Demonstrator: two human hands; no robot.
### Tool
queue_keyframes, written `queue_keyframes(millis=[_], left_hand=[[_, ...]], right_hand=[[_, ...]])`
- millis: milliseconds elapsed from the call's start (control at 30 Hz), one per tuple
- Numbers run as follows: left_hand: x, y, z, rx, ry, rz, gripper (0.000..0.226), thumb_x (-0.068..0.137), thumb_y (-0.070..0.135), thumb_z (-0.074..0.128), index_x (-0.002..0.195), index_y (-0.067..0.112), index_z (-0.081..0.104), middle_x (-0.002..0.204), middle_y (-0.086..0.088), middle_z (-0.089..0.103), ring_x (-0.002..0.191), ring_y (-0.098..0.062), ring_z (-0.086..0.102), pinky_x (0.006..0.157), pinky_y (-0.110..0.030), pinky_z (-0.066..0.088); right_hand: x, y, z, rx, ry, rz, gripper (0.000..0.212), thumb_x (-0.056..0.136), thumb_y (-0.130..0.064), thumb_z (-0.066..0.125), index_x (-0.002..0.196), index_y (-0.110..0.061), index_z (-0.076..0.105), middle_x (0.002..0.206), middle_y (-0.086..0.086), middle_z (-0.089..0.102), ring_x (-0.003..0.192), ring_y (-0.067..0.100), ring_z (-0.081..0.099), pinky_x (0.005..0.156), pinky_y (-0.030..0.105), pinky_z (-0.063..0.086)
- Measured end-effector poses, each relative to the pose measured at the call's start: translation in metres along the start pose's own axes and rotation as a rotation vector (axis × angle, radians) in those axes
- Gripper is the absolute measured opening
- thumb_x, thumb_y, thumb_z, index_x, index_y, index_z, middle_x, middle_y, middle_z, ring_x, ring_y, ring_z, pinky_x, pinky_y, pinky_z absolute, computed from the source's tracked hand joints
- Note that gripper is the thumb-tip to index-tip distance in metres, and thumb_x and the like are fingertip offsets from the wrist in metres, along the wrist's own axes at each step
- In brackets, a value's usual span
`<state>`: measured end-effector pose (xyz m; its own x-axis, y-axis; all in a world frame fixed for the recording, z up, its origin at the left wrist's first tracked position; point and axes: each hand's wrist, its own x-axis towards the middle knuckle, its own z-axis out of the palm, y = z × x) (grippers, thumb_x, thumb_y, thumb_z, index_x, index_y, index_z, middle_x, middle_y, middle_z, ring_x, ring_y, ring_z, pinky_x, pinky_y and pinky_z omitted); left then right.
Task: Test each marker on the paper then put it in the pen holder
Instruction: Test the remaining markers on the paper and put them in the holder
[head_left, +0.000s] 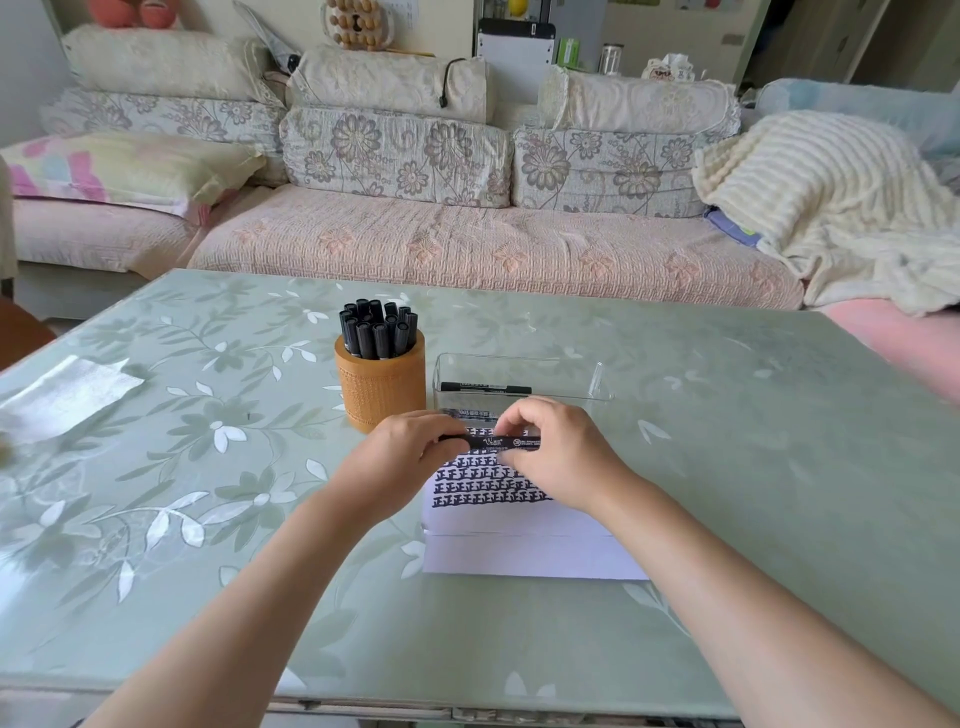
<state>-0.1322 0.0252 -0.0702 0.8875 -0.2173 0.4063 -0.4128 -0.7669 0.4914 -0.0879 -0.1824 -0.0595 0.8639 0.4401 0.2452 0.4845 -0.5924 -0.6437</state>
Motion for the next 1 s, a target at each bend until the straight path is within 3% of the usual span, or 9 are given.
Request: queue_keyframes(millis=[100,300,433,667,733,800,867,1000], left_hand=[[-0.002,-0.001,-0.004,-0.014,0.013,-0.023,0.013,0.094,0.022,0.061,0.097,0.019,0.073,0.080,0.005,0.064,0.077,-0.007,0.053,0.066,-0.018,0.040],[-0.005,-0.004,-0.012,-0.056,0.047,-0.039,0.015,0.093,0.026,0.060,0.095,0.024,0.075,0.075,0.004,0.061,0.073,-0.012,0.054,0.062,-0.025,0.041],[-0.005,-0.008,-0.015,-0.045,-0.001,-0.065,0.014,0.093,0.025,0.061,0.091,0.024,0.075,0.075,0.004,0.061,0.073,-0.014,0.054,0.060,-0.028,0.041],[0.005,-0.013,-0.019,-0.034,0.094,-0.023,0.012,0.092,0.030,0.062,0.096,0.027,0.073,0.079,0.009,0.061,0.075,-0.008,0.054,0.067,-0.025,0.044],[0.012,-0.017,-0.023,-0.040,0.174,-0.020,0.014,0.094,0.030,0.059,0.097,0.025,0.072,0.083,0.011,0.060,0.079,-0.005,0.054,0.069,-0.018,0.042],[0.019,-0.022,-0.030,-0.079,0.311,-0.055,0.013,0.094,0.025,0.059,0.098,0.022,0.071,0.088,0.012,0.060,0.080,-0.002,0.054,0.070,-0.009,0.037],[0.025,-0.028,-0.040,-0.088,0.484,-0.102,0.012,0.092,0.020,0.061,0.101,0.021,0.070,0.094,0.011,0.060,0.082,-0.003,0.055,0.074,-0.009,0.038],[0.035,-0.050,-0.054,-0.044,0.682,-0.196,0.022,0.090,0.021,0.062,0.112,0.022,0.063,0.107,0.006,0.054,0.099,-0.018,0.054,0.085,-0.038,0.048]], right_hand=[[0.001,-0.003,0.002,-0.012,-0.003,-0.032,0.018,0.078,-0.016,0.079,0.092,-0.024,0.070,0.093,-0.014,0.065,0.090,0.000,0.058,0.078,0.005,0.040],[0.007,-0.012,0.005,-0.071,-0.046,-0.059,0.013,0.087,-0.027,0.071,0.098,-0.021,0.074,0.093,-0.009,0.068,0.089,0.011,0.062,0.082,0.029,0.048],[0.011,-0.019,0.003,-0.162,-0.173,-0.067,0.018,0.094,-0.032,0.061,0.098,-0.020,0.073,0.091,-0.005,0.069,0.087,0.016,0.062,0.080,0.033,0.049],[0.027,-0.030,0.004,-0.297,-0.250,-0.098,0.030,0.101,-0.026,0.047,0.129,-0.033,0.056,0.125,-0.005,0.064,0.113,0.018,0.057,0.095,0.036,0.045],[0.032,-0.030,0.010,-0.264,-0.233,-0.106,0.033,0.102,-0.022,0.046,0.134,-0.027,0.053,0.126,-0.005,0.057,0.113,0.020,0.055,0.095,0.036,0.043],[0.040,-0.031,0.014,-0.200,-0.165,-0.097,0.030,0.101,-0.019,0.048,0.129,-0.019,0.058,0.112,-0.005,0.049,0.100,0.018,0.053,0.085,0.029,0.039],[0.051,-0.034,0.011,-0.124,-0.077,-0.068,0.025,0.099,-0.017,0.052,0.122,-0.015,0.062,0.103,-0.005,0.050,0.092,0.014,0.052,0.078,0.026,0.035],[0.076,-0.049,0.001,0.064,0.125,-0.051,0.013,0.093,-0.016,0.062,0.104,-0.017,0.069,0.088,-0.007,0.065,0.078,0.011,0.060,0.071,0.026,0.044]])
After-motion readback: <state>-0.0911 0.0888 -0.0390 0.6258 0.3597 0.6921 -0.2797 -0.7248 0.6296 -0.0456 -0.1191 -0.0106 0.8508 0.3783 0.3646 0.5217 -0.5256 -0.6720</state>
